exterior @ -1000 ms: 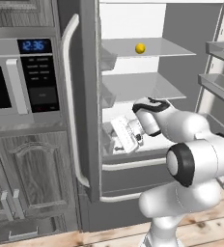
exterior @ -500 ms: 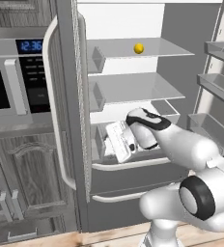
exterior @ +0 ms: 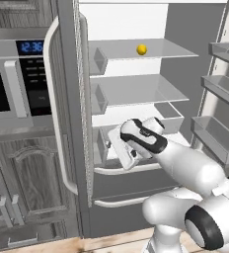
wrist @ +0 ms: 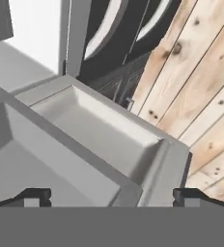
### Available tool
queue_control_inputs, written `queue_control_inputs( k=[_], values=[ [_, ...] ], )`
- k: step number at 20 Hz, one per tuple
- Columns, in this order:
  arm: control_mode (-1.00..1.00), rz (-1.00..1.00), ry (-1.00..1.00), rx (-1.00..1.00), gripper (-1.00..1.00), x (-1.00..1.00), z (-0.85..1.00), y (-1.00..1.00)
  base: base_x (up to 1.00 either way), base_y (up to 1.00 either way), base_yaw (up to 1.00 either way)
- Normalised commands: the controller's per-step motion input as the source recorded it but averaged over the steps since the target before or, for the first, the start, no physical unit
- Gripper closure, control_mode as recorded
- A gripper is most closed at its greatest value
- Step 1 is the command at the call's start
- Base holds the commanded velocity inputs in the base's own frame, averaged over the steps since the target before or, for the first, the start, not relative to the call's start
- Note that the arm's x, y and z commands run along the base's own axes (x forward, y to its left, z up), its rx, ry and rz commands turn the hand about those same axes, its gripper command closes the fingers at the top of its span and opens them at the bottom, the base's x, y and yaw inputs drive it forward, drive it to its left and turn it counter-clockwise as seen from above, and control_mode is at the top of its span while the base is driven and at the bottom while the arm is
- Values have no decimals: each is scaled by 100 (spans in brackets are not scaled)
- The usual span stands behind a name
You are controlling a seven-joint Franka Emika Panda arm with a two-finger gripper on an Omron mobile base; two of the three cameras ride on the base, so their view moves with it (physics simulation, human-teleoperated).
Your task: Retrieve a lemon from the fridge and place it on the cutting board with the fish.
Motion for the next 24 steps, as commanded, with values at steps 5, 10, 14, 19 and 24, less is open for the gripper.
queue_control_inputs(
  k=[5, 10, 14, 19, 24],
  values=[
    [-100, 0, -11, -57, -100, 4, -2, -70, 0, 0, 0],
    [-100, 15, -13, -40, -100, 0, 4, -100, 0, 0, 0],
    [-100, 36, -7, -41, -100, -6, 19, -89, 0, 0, 0],
    [-100, 51, -2, -43, -100, -32, 46, -20, 0, 0, 0],
    [-100, 49, 0, -30, -100, -36, 69, -11, 0, 0, 0]
  ],
)
